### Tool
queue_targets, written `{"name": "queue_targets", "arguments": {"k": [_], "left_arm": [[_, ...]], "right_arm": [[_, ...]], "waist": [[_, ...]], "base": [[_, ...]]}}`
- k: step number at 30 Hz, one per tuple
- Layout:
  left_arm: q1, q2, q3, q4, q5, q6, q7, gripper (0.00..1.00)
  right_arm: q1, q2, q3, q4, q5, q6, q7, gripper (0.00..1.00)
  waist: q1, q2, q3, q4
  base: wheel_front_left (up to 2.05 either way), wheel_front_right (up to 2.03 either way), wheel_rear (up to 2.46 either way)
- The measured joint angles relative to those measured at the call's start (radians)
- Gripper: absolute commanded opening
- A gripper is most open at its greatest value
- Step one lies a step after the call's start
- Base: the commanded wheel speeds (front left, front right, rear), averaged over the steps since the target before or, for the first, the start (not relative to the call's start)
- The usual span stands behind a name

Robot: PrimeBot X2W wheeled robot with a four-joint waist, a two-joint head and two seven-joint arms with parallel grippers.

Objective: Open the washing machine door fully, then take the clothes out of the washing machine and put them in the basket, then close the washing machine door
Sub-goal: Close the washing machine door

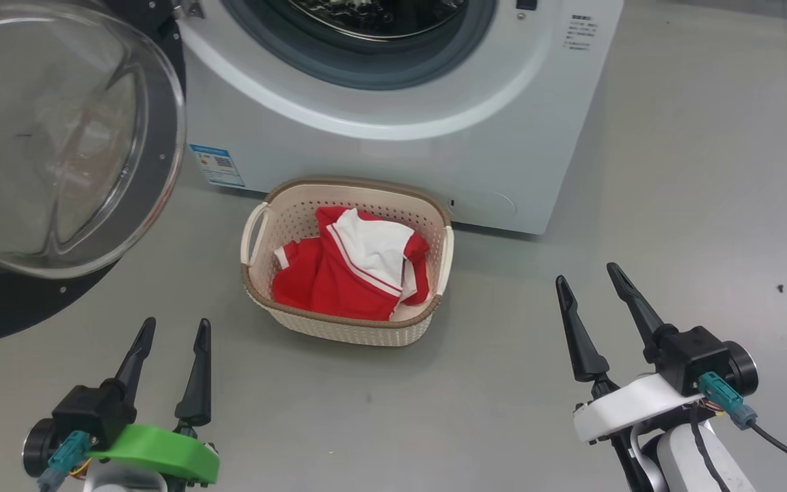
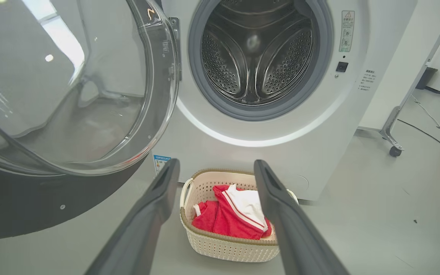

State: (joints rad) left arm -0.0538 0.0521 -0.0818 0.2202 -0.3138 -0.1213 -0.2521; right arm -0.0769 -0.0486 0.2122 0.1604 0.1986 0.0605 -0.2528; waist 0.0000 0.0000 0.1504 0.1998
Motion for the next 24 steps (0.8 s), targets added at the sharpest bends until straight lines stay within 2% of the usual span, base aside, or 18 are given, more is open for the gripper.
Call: {"name": "queue_targets", "arguments": {"k": [14, 24], "left_arm": [[0.0, -0.004, 0.013, 0.001, 0.0, 0.0, 0.0, 1.0], [0.002, -0.005, 0.017, -0.001, 0.0, 0.0, 0.0, 1.0]], "right_arm": [[0.002, 0.0, 0.026, 0.02, 0.0, 0.02, 0.0, 1.0], [0.005, 0.0, 0.033, 0.026, -0.001, 0.029, 0.0, 1.0]], "waist": [[0.0, 0.0, -0.036, 0.172], [0.0, 0.0, -0.051, 0.263]], "base": [[0.0, 0.0, 0.0], [0.0, 0.0, 0.0]]}}
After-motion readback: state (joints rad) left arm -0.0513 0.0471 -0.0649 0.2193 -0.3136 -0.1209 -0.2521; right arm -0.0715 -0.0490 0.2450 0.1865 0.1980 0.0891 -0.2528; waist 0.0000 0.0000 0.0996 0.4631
